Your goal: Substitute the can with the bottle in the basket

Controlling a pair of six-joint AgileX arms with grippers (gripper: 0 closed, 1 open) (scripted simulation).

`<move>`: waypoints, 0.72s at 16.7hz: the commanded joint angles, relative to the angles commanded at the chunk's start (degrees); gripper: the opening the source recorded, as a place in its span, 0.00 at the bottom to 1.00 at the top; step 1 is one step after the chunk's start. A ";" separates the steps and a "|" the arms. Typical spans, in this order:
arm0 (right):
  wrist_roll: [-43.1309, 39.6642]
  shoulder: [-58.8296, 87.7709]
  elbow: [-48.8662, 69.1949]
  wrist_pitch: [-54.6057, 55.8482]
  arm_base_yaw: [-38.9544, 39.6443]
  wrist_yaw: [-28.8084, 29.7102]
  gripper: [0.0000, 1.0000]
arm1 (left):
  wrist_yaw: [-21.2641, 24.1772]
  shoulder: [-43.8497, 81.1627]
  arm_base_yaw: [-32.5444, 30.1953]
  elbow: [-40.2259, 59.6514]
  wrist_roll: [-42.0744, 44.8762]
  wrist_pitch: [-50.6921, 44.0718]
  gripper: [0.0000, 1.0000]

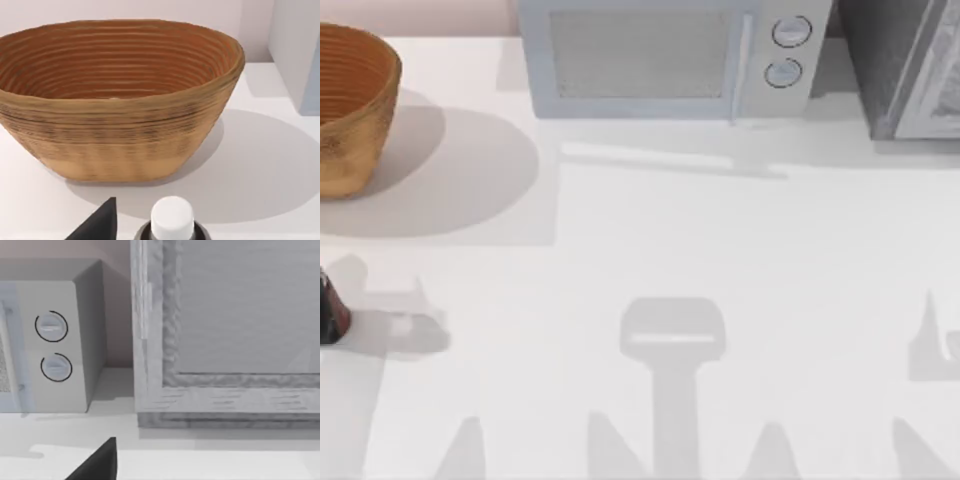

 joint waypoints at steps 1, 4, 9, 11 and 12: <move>0.00 0.00 0.00 0.00 0.00 0.00 1.00 | 0.45 4.26 0.28 4.11 0.50 -2.56 1.00; 0.00 0.00 0.00 0.00 0.00 0.00 1.00 | 2.22 18.91 1.19 18.35 2.27 -11.11 1.00; 0.00 0.00 0.00 0.00 0.00 0.00 1.00 | 5.97 47.58 3.43 46.17 5.59 -26.98 1.00; 0.00 0.00 0.00 0.00 0.00 0.00 1.00 | 7.56 59.83 4.62 58.12 6.91 -33.41 1.00; 0.00 0.00 0.00 0.00 0.00 0.00 1.00 | 8.36 65.96 5.27 64.14 7.55 -36.55 1.00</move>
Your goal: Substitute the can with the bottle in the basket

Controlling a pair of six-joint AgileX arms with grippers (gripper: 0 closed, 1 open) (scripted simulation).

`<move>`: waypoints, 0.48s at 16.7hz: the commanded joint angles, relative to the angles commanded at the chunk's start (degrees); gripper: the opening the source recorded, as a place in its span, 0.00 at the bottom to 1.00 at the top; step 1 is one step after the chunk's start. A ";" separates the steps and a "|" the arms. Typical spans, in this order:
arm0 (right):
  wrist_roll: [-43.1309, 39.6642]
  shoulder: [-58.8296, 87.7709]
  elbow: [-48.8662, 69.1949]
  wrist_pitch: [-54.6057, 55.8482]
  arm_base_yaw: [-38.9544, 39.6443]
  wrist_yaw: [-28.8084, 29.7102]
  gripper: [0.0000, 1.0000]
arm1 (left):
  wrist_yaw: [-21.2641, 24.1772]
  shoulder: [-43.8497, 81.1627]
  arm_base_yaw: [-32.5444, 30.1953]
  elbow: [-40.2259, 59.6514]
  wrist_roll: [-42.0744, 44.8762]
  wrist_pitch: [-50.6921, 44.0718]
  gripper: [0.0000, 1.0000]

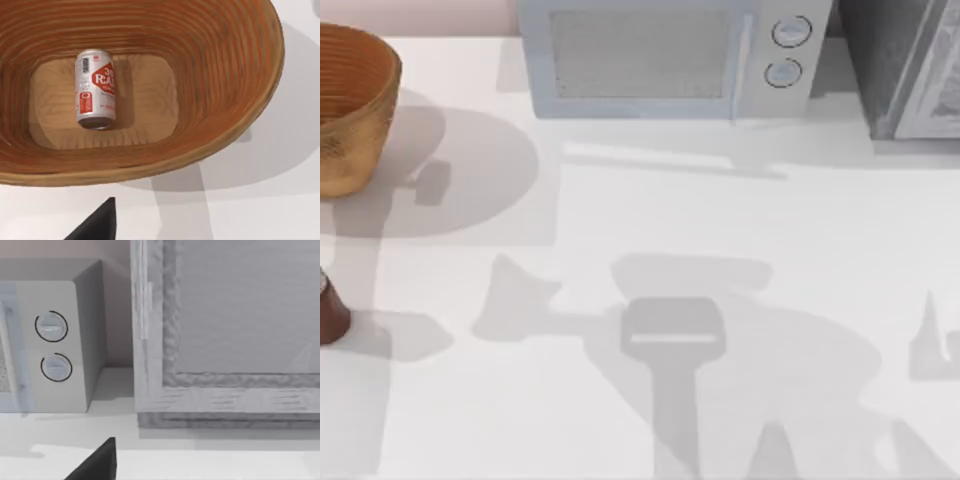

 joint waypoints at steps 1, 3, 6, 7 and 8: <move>0.00 0.00 0.00 0.00 0.00 0.00 1.00 | 0.79 6.09 0.69 5.99 0.63 -3.08 1.00; 0.00 0.00 0.00 0.00 0.00 0.00 1.00 | 2.32 18.00 2.13 17.72 1.83 -9.01 1.00; 0.00 0.00 0.00 0.00 0.00 0.00 1.00 | 4.43 34.39 4.38 33.86 3.44 -16.97 1.00; 0.00 0.00 0.00 0.00 0.00 0.00 1.00 | 5.07 39.29 5.11 38.68 3.92 -19.33 1.00; 0.00 0.00 0.00 0.00 0.00 0.00 1.00 | 5.67 43.86 5.82 43.17 4.37 -21.52 1.00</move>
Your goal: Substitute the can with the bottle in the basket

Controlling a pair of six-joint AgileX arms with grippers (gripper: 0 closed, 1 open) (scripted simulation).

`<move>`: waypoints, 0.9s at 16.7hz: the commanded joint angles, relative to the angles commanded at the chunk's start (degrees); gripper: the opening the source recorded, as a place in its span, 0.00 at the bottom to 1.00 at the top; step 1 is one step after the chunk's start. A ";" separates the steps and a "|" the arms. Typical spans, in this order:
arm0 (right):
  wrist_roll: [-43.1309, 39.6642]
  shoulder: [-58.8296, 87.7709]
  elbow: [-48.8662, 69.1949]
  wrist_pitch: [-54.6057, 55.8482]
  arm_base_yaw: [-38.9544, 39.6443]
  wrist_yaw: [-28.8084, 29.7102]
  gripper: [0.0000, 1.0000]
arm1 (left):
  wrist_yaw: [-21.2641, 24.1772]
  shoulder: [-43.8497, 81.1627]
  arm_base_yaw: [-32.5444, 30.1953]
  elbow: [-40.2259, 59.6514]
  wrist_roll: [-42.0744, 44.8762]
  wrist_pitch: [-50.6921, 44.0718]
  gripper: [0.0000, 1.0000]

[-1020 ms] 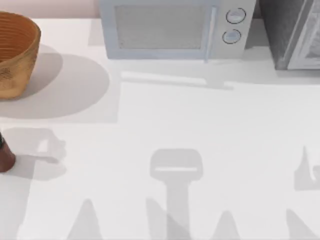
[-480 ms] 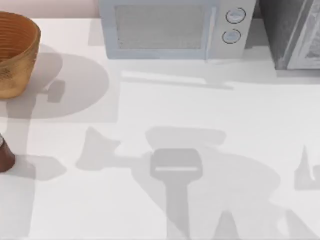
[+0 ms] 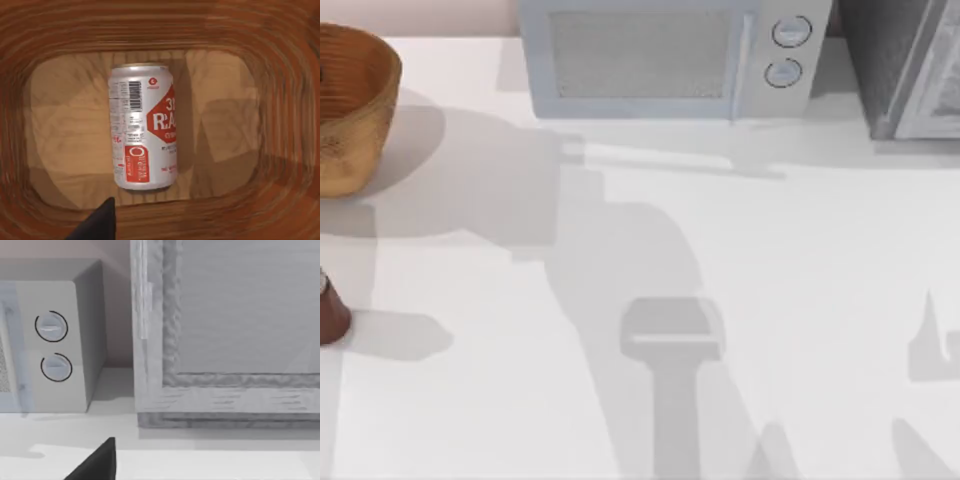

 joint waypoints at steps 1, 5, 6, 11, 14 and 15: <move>0.00 0.00 0.00 0.00 0.00 0.00 1.00 | 0.54 4.13 0.67 4.05 0.40 -1.96 1.00; 0.00 0.00 0.00 0.00 0.00 0.00 1.00 | 2.05 15.79 2.72 15.44 1.50 -7.39 1.00; 0.00 0.00 0.00 0.00 0.00 0.00 1.00 | 2.24 17.28 3.01 16.89 1.63 -8.06 1.00; 0.00 0.00 0.00 0.00 0.00 0.00 1.00 | 2.38 18.42 3.24 17.99 1.73 -8.57 1.00; 0.00 0.00 0.00 0.00 0.00 0.00 1.00 | 2.37 18.39 2.76 17.42 1.47 -7.72 1.00; 0.00 0.00 0.00 0.00 0.00 0.00 1.00 | 2.34 18.57 2.69 16.44 1.23 -6.69 1.00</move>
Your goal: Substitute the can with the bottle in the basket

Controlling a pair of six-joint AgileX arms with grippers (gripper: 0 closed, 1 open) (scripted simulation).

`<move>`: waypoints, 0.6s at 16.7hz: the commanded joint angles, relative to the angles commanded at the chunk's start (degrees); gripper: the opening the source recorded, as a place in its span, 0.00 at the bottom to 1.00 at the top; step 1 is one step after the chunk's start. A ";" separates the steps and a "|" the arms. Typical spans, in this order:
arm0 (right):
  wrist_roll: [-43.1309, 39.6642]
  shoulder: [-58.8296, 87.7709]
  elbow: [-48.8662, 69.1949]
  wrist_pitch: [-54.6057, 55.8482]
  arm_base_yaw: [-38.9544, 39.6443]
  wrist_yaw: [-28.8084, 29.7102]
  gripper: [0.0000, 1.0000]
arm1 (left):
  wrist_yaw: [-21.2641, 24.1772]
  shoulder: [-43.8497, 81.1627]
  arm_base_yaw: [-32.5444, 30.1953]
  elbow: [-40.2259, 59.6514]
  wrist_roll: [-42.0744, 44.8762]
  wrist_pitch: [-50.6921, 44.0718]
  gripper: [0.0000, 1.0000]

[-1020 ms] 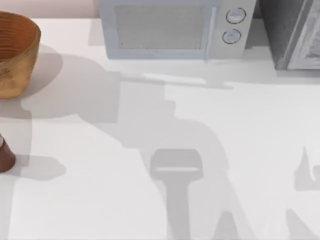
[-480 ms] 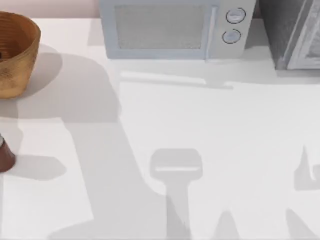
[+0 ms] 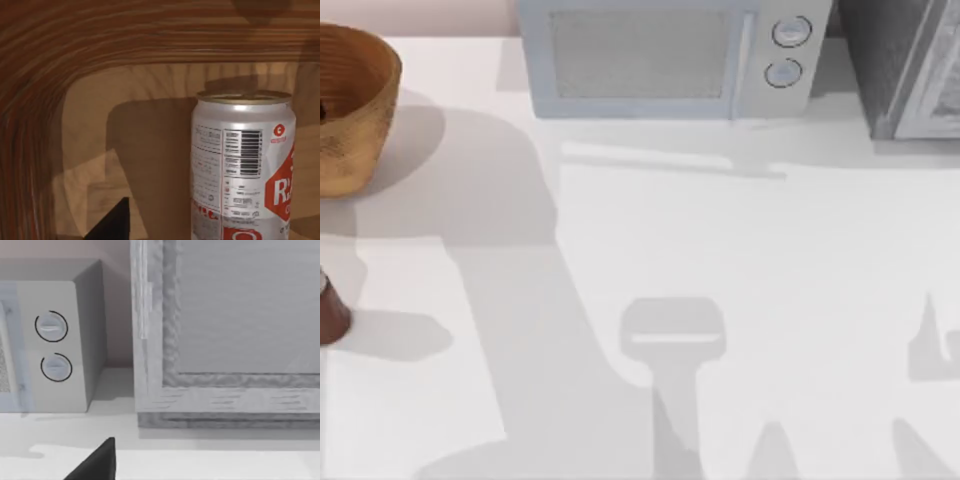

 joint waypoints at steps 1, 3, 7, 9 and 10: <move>0.00 0.00 0.00 0.00 0.00 0.00 1.00 | -0.03 0.17 -0.15 -1.20 -0.23 1.38 1.00; 0.00 0.00 0.00 0.00 0.00 0.00 1.00 | -0.08 0.54 -0.58 -3.97 -0.68 4.65 1.00; 0.00 0.00 0.00 0.00 0.00 0.00 1.00 | -0.15 1.14 -1.30 -8.51 -1.40 10.01 1.00; 0.00 0.00 0.00 0.00 0.00 0.00 1.00 | -0.16 1.19 -1.36 -8.90 -1.47 10.47 1.00; 0.00 0.00 0.00 0.00 0.00 0.00 1.00 | -0.16 1.19 -1.36 -8.90 -1.47 10.47 1.00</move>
